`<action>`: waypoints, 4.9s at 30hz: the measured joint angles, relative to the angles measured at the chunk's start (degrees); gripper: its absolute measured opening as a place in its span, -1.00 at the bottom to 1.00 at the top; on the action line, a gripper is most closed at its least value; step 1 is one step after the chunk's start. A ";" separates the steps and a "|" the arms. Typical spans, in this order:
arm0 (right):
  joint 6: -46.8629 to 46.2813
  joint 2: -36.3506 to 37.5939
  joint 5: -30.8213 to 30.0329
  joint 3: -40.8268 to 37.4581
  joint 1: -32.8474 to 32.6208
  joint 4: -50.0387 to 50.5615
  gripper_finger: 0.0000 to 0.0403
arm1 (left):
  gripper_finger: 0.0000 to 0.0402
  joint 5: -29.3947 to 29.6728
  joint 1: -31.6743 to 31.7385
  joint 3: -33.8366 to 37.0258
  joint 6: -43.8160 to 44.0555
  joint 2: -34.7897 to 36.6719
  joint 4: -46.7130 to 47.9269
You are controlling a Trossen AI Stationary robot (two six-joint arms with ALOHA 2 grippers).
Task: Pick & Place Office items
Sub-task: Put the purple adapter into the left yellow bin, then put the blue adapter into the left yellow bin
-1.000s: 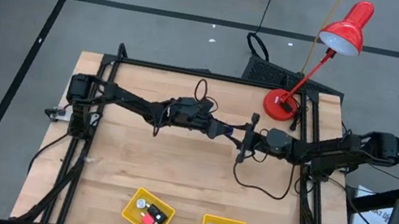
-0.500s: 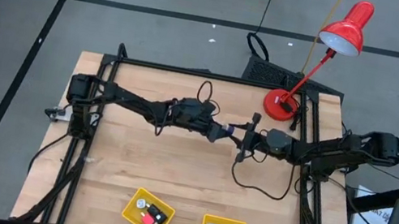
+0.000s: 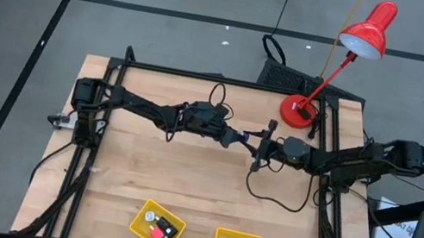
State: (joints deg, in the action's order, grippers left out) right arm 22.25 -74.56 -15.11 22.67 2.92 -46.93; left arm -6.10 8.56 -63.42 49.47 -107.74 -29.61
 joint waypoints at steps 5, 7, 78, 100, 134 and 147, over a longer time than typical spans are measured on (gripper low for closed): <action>0.06 0.00 -0.02 -0.02 0.00 0.04 -0.37 | -0.33 0.12 0.00 0.00 -1.52 0.00 -0.01; -0.66 0.00 -0.08 -0.02 0.00 0.02 -0.35 | -0.32 0.12 0.02 0.00 -4.33 0.00 -0.26; -29.10 33.05 14.94 -16.30 13.88 1.31 -0.15 | -0.32 6.02 -50.29 3.26 -22.47 15.75 59.85; -29.10 33.05 14.95 -16.26 13.88 1.49 -0.15 | -0.12 1.65 -48.29 3.23 -14.24 10.56 57.19; -27.45 33.03 14.94 -16.23 13.88 2.61 -0.15 | 0.34 24.60 -36.82 7.55 -44.65 40.45 52.58; -33.66 28.17 13.40 -16.19 13.84 -0.07 -0.15 | 0.34 12.56 -15.32 39.03 -46.81 53.81 15.69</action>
State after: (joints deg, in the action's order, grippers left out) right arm -11.41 -46.39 -1.72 6.48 16.75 -47.00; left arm 6.46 -6.77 -24.39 2.66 -53.93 -13.92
